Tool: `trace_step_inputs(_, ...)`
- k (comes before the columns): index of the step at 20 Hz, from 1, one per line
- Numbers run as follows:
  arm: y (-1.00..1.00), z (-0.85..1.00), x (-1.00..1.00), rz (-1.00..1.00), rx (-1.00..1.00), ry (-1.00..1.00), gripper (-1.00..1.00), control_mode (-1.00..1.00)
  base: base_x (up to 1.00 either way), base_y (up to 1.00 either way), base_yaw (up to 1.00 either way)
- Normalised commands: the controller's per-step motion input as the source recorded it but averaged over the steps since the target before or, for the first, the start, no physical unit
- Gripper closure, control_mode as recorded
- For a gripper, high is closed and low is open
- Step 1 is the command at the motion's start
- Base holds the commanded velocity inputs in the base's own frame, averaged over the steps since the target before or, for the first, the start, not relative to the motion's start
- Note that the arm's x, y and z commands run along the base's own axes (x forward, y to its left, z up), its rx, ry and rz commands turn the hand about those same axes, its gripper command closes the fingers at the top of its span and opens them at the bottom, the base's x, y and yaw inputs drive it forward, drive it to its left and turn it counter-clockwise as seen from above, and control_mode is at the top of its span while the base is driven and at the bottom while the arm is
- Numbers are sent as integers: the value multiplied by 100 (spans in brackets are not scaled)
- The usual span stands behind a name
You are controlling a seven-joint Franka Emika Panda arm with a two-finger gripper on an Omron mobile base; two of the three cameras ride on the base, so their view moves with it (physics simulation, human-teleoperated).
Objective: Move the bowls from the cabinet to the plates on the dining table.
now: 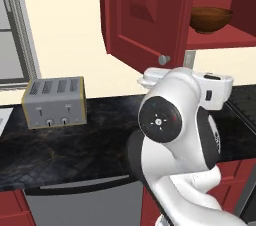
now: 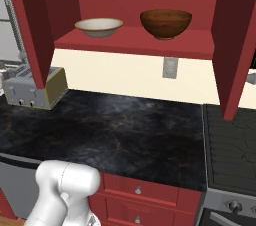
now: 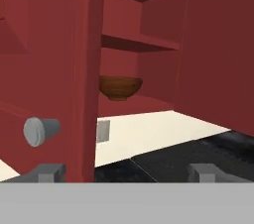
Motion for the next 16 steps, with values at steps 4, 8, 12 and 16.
trace_step_inputs(4, -40, 0, -1, 8, 3, -1, -100, -100, 0, 0, 0)
trace_step_inputs(8, -37, 0, 0, 9, 4, 0, -100, -100, 0, 0, 0)
trace_step_inputs(12, -32, 0, -2, 11, 2, 0, -100, -100, 0, 0, 0)
trace_step_inputs(16, -21, 0, -8, 15, 0, 0, -100, -100, 0, 0, 0)
